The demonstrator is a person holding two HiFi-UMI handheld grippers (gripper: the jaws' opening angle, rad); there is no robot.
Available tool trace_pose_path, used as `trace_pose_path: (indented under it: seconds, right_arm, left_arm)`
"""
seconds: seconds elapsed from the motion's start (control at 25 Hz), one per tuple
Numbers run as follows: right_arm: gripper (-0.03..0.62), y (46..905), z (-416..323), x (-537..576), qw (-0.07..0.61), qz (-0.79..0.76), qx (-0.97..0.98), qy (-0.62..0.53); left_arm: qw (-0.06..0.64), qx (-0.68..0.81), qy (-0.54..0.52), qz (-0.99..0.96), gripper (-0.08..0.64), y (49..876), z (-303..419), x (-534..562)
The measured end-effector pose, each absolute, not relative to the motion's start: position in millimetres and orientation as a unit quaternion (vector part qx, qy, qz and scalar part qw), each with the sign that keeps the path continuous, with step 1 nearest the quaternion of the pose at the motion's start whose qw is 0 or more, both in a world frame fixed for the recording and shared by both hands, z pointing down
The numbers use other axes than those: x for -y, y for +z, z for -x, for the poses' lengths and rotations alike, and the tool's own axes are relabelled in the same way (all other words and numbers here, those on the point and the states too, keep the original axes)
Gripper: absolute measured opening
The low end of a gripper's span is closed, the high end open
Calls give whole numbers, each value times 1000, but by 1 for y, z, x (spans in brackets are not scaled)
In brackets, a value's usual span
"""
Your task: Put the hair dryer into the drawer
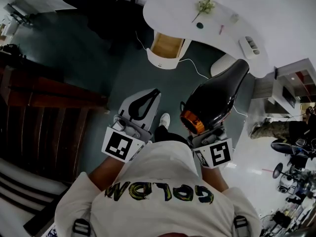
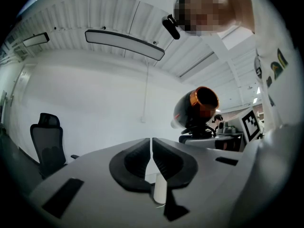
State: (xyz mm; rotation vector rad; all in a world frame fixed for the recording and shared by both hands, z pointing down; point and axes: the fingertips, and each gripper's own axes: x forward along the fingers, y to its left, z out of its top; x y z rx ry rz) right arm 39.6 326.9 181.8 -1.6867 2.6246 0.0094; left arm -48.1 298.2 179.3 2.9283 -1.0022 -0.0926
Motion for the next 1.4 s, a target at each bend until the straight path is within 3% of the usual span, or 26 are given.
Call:
trace_pose_path:
  seconds: [0.56, 1.0, 1.4]
  right_arm:
    - [253, 193, -116, -246, 9, 531, -847, -12]
    - [253, 203, -120, -191, 7, 528, -849, -15]
    - [253, 201, -93, -70, -6, 515, -857, -20]
  left_arm:
    - [20, 340, -25, -940, 25, 183, -22, -219]
    - [25, 340, -25, -940, 25, 192, -30, -164]
    - [34, 346, -30, -937, 28, 189, -5, -49]
